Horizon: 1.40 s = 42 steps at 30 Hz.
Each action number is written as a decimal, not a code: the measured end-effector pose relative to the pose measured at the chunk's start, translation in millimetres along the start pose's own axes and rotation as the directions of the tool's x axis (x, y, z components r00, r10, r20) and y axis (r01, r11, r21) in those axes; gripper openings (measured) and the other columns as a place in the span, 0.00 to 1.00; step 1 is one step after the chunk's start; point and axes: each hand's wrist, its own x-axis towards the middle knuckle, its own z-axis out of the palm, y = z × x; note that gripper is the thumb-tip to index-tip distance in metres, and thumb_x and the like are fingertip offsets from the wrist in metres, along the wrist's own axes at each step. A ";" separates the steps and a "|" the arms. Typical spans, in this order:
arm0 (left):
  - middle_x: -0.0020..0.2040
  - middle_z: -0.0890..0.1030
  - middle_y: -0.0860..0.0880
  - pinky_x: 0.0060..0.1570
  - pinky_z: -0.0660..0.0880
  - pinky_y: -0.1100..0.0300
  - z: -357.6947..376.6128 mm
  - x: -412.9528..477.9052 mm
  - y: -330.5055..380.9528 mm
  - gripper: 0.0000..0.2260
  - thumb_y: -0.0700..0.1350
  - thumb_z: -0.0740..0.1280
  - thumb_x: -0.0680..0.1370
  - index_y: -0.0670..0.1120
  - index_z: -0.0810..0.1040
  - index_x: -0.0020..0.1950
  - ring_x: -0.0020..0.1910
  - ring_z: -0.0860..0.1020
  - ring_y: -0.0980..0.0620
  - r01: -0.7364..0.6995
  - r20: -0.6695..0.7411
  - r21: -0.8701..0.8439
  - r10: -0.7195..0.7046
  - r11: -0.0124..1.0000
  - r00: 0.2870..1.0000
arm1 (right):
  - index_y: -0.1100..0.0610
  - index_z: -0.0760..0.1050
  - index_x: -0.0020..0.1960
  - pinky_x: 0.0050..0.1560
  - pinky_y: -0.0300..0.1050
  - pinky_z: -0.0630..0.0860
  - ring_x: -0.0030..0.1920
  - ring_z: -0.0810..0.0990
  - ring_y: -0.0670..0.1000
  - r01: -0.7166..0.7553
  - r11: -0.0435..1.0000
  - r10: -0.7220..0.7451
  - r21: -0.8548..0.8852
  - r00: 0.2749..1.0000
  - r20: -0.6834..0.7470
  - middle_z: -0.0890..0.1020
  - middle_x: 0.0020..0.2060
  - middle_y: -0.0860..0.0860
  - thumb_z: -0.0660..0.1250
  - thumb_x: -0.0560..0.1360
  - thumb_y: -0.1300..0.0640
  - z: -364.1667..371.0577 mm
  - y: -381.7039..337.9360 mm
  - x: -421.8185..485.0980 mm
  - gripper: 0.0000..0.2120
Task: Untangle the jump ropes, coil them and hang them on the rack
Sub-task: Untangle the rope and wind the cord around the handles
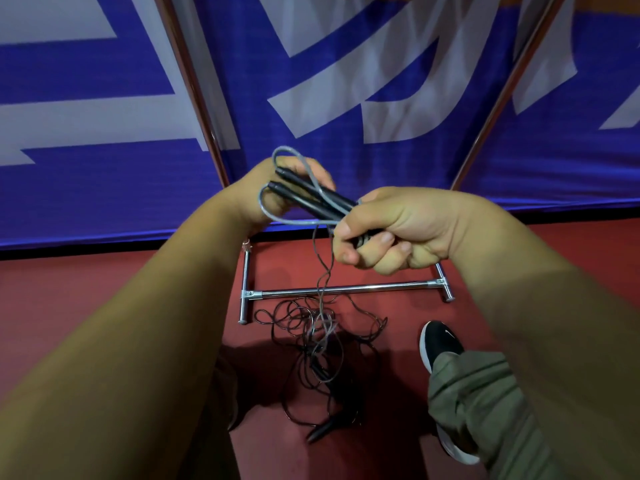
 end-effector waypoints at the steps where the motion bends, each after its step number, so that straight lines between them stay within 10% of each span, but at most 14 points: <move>1: 0.53 0.82 0.40 0.53 0.81 0.50 -1.4 0.8 1.5 0.05 0.34 0.72 0.75 0.40 0.83 0.50 0.50 0.83 0.45 0.004 0.020 -0.056 -0.003 0.998 1.000 | 0.64 0.72 0.42 0.22 0.33 0.51 0.22 0.63 0.40 -0.030 0.999 0.031 -0.017 0.999 0.043 0.79 0.29 0.51 0.58 0.84 0.65 1.3 0.4 0.1 0.13; 6: 0.44 0.84 0.47 0.68 0.77 0.43 0.6 5.3 11.9 0.07 0.39 0.81 0.68 0.48 0.86 0.41 0.57 0.84 0.44 0.034 0.138 -0.090 -0.022 0.995 0.990 | 0.64 0.76 0.40 0.20 0.35 0.53 0.24 0.63 0.43 -0.144 0.984 0.155 -0.106 0.983 0.096 0.80 0.39 0.59 0.63 0.82 0.68 4.1 7.9 10.0 0.12; 14: 0.47 0.83 0.51 0.54 0.78 0.56 7.4 3.5 37.9 0.10 0.34 0.79 0.72 0.50 0.89 0.45 0.47 0.82 0.50 0.103 0.249 0.340 -0.195 0.935 0.949 | 0.64 0.73 0.54 0.21 0.33 0.57 0.27 0.63 0.46 -0.320 0.908 0.271 -0.272 0.941 -0.200 0.82 0.43 0.60 0.66 0.79 0.69 -2.5 25.6 28.5 0.05; 21: 0.49 0.87 0.55 0.53 0.79 0.60 10.3 1.3 40.3 0.13 0.38 0.75 0.78 0.53 0.85 0.58 0.46 0.84 0.58 0.222 0.225 0.456 -0.353 0.862 0.908 | 0.62 0.75 0.56 0.25 0.37 0.66 0.22 0.66 0.49 -0.299 0.878 0.052 -0.374 0.836 -0.546 0.79 0.28 0.53 0.64 0.77 0.66 -25.1 33.9 45.9 0.08; 26: 0.43 0.89 0.49 0.32 0.75 0.66 17.9 0.4 35.9 0.12 0.45 0.77 0.78 0.45 0.80 0.58 0.34 0.83 0.57 0.368 0.125 0.560 -0.514 0.743 0.849 | 0.61 0.76 0.51 0.26 0.41 0.69 0.27 0.72 0.52 -0.187 0.889 -0.133 -0.418 0.768 -0.627 0.78 0.31 0.55 0.66 0.77 0.64 -28.5 29.8 51.1 0.04; 32: 0.42 0.87 0.37 0.26 0.80 0.58 31.5 -1.1 38.0 0.11 0.44 0.61 0.87 0.38 0.79 0.57 0.32 0.86 0.43 0.588 -0.040 0.312 -0.608 0.746 0.793 | 0.56 0.72 0.52 0.24 0.38 0.57 0.26 0.63 0.47 0.215 0.966 -0.257 -0.143 0.747 -0.613 0.73 0.35 0.55 0.65 0.78 0.66 -20.3 16.6 55.9 0.07; 38: 0.51 0.88 0.43 0.61 0.82 0.51 7.0 -1.3 35.1 0.13 0.50 0.70 0.83 0.40 0.85 0.55 0.56 0.86 0.41 0.311 -0.031 0.096 -0.309 0.946 0.950 | 0.56 0.76 0.52 0.25 0.38 0.55 0.28 0.61 0.45 0.388 0.914 -0.248 0.115 0.761 -0.600 0.74 0.35 0.51 0.73 0.80 0.41 -16.3 1.2 41.3 0.18; 42: 0.41 0.85 0.43 0.63 0.80 0.48 2.9 -3.8 37.9 0.14 0.51 0.69 0.80 0.41 0.84 0.53 0.48 0.85 0.43 0.191 0.049 -0.030 -0.190 0.981 0.981 | 0.58 0.75 0.50 0.23 0.38 0.55 0.27 0.60 0.46 0.398 0.902 -0.215 0.168 0.750 -0.625 0.76 0.40 0.55 0.71 0.79 0.36 -18.7 1.1 41.7 0.24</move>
